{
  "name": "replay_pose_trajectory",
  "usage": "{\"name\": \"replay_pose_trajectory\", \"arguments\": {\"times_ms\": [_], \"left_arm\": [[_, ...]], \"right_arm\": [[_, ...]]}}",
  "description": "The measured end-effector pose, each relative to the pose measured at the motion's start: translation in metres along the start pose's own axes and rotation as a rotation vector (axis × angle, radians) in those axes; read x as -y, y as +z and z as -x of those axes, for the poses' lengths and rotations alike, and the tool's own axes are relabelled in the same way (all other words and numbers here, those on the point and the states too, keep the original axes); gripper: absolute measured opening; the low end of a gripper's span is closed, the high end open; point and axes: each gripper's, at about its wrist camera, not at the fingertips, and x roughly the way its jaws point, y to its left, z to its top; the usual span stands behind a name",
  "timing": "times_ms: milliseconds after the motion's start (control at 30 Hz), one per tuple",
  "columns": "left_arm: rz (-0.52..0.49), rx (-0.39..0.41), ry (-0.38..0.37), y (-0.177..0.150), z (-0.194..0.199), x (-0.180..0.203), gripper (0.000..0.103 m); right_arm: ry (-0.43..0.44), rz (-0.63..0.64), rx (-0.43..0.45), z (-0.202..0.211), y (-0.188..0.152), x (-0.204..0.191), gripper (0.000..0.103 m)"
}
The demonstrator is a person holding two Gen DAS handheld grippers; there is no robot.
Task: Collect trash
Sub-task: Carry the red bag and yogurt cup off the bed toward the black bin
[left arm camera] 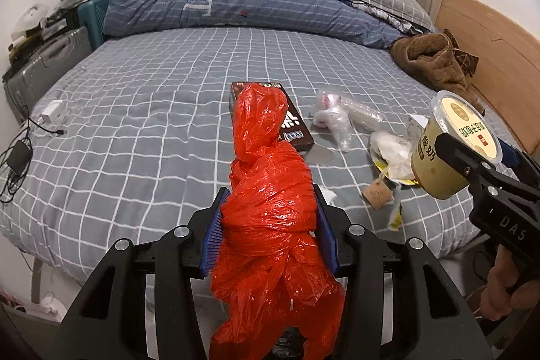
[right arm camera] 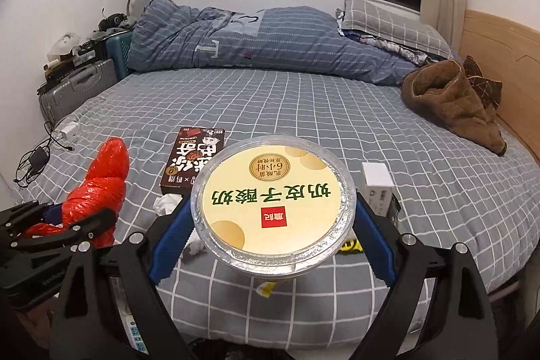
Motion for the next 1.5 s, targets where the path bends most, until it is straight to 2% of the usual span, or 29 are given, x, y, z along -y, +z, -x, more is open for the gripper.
{"name": "replay_pose_trajectory", "arguments": {"times_ms": [167, 633, 1200, 1500], "left_arm": [[0.001, -0.014, 0.001, -0.016, 0.008, 0.007, 0.047], [0.001, -0.067, 0.009, -0.071, 0.029, 0.015, 0.047], [-0.004, -0.131, 0.007, -0.110, 0.065, 0.036, 0.047], [0.017, -0.180, 0.004, -0.140, 0.065, 0.030, 0.047]], "right_arm": [[0.003, -0.016, -0.004, 0.015, -0.009, 0.002, 0.085], [0.014, -0.016, -0.066, 0.052, -0.059, -0.003, 0.085], [0.037, -0.021, -0.146, 0.105, -0.097, -0.013, 0.085], [0.050, -0.007, -0.239, 0.098, -0.133, -0.018, 0.085]]}}
